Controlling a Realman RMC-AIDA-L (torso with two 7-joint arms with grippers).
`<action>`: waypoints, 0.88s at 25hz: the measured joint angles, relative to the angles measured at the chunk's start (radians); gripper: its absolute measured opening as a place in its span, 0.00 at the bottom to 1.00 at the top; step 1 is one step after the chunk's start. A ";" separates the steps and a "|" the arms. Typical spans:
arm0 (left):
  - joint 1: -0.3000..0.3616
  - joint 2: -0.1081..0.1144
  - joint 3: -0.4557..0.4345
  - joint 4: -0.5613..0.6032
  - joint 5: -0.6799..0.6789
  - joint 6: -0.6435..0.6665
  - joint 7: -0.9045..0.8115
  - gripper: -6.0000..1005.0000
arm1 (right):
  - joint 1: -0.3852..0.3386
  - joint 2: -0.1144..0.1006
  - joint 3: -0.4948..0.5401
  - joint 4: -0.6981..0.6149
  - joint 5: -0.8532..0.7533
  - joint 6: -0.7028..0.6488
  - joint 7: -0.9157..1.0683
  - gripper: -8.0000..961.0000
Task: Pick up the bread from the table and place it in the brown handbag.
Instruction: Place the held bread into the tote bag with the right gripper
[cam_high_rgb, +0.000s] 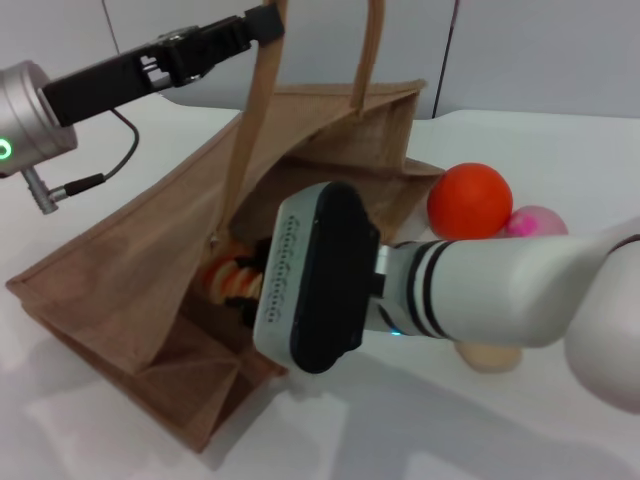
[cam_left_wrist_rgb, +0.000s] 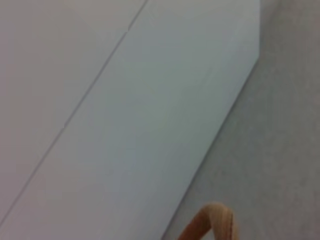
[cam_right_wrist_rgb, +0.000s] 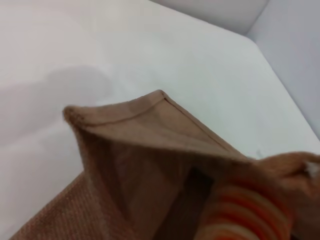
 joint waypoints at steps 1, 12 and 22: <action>-0.004 0.001 0.000 0.003 0.004 0.001 -0.001 0.19 | 0.016 0.001 -0.017 0.023 0.007 0.032 0.000 0.40; -0.009 0.035 0.000 0.093 0.017 0.016 0.000 0.19 | 0.127 0.009 -0.197 0.272 0.062 0.341 0.000 0.37; 0.032 0.048 -0.002 0.103 -0.006 0.018 0.004 0.20 | 0.056 0.003 -0.230 0.260 0.057 0.483 -0.011 0.62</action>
